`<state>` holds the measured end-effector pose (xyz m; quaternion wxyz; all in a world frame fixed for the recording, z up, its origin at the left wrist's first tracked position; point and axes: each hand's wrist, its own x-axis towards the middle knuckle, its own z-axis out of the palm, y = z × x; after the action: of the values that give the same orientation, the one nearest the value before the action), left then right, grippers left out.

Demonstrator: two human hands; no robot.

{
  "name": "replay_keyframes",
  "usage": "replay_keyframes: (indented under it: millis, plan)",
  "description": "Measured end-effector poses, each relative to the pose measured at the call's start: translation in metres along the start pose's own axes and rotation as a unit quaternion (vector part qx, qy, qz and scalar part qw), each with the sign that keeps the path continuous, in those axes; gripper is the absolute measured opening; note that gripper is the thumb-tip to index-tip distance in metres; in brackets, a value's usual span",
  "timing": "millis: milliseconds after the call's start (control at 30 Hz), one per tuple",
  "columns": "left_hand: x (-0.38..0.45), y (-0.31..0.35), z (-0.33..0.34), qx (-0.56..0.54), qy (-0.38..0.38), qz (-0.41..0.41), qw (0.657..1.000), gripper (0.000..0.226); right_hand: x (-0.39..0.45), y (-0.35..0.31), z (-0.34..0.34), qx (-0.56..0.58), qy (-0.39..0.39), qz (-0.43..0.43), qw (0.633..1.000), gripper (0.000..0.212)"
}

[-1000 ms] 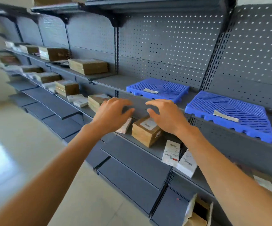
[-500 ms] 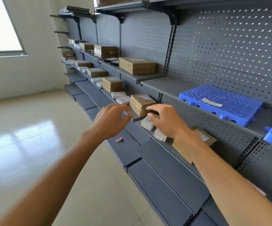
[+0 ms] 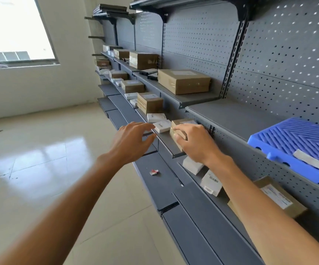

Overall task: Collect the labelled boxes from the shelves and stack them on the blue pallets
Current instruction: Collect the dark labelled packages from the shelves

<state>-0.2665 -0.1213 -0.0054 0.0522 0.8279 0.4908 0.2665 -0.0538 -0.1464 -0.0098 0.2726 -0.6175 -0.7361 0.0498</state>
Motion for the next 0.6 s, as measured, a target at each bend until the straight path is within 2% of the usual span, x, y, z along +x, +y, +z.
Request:
replay_keyframes:
  millis: [300,600]
  plan:
    - [0.064,-0.073,0.011,0.012,0.02,-0.035,0.999,0.039,0.102,0.003,0.05,0.011,-0.031,-0.032,0.999,0.033]
    - [0.159,-0.212,0.007,-0.004,0.044,-0.049,0.998,0.038,0.253,-0.032,0.13,-0.011,-0.045,-0.047,0.998,0.033]
